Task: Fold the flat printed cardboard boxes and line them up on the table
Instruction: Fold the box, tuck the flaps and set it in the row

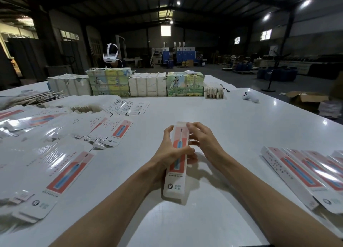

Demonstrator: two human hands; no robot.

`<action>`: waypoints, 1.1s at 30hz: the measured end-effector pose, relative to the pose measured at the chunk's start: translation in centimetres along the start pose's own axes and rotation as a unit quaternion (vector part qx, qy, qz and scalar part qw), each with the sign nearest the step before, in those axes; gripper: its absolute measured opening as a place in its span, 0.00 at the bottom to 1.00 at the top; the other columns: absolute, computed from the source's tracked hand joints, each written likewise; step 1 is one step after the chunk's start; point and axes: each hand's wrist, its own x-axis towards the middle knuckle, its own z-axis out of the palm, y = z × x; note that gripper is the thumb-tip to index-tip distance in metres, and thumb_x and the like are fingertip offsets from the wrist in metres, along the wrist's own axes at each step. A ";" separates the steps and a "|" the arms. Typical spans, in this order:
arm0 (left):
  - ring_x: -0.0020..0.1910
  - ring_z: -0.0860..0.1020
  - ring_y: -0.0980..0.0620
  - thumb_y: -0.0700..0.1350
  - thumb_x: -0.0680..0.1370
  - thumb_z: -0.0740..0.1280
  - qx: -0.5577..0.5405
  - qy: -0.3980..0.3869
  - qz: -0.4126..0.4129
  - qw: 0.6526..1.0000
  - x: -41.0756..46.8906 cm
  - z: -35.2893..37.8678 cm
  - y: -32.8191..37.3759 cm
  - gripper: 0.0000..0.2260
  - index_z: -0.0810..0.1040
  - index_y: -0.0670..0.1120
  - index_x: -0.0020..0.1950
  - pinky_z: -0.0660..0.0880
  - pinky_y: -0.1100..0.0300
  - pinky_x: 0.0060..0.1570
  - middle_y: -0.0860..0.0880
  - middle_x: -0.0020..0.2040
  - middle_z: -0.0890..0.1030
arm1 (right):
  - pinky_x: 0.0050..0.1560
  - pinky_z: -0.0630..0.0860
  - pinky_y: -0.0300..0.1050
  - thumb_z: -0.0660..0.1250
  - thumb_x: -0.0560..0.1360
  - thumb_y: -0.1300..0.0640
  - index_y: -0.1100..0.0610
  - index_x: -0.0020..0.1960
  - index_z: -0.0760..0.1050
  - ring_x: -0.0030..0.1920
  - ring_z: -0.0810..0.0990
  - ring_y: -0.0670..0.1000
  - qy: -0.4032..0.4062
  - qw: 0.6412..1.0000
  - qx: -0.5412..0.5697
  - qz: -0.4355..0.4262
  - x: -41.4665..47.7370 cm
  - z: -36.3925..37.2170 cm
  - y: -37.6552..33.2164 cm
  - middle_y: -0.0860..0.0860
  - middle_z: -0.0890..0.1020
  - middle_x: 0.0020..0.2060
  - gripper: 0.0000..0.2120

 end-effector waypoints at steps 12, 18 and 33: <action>0.46 0.87 0.42 0.46 0.70 0.80 0.032 -0.057 -0.025 0.998 -0.2 0.2 -0.1 0.41 0.58 0.61 0.75 0.85 0.49 0.48 0.42 0.59 0.81 | 0.48 0.86 0.50 0.63 0.83 0.68 0.62 0.56 0.82 0.49 0.89 0.58 0.040 0.995 -0.063 -0.071 0.7 -1.8 0.2 0.58 0.88 0.47 0.09; 0.42 0.87 0.44 0.47 0.69 0.79 0.055 -0.054 -0.020 0.997 0.1 0.1 0.2 0.43 0.57 0.60 0.76 0.84 0.55 0.42 0.43 0.58 0.80 | 0.50 0.85 0.48 0.66 0.84 0.55 0.63 0.56 0.83 0.53 0.88 0.59 0.011 0.999 0.038 -0.009 0.4 -1.8 -0.7 0.58 0.87 0.52 0.12; 0.47 0.86 0.50 0.49 0.70 0.79 0.129 -0.057 0.043 0.989 -0.1 -0.2 0.2 0.47 0.51 0.70 0.77 0.83 0.61 0.42 0.46 0.60 0.75 | 0.45 0.85 0.51 0.70 0.81 0.64 0.65 0.51 0.86 0.50 0.88 0.59 0.039 0.990 0.100 0.086 0.6 -2.3 -1.5 0.61 0.87 0.49 0.06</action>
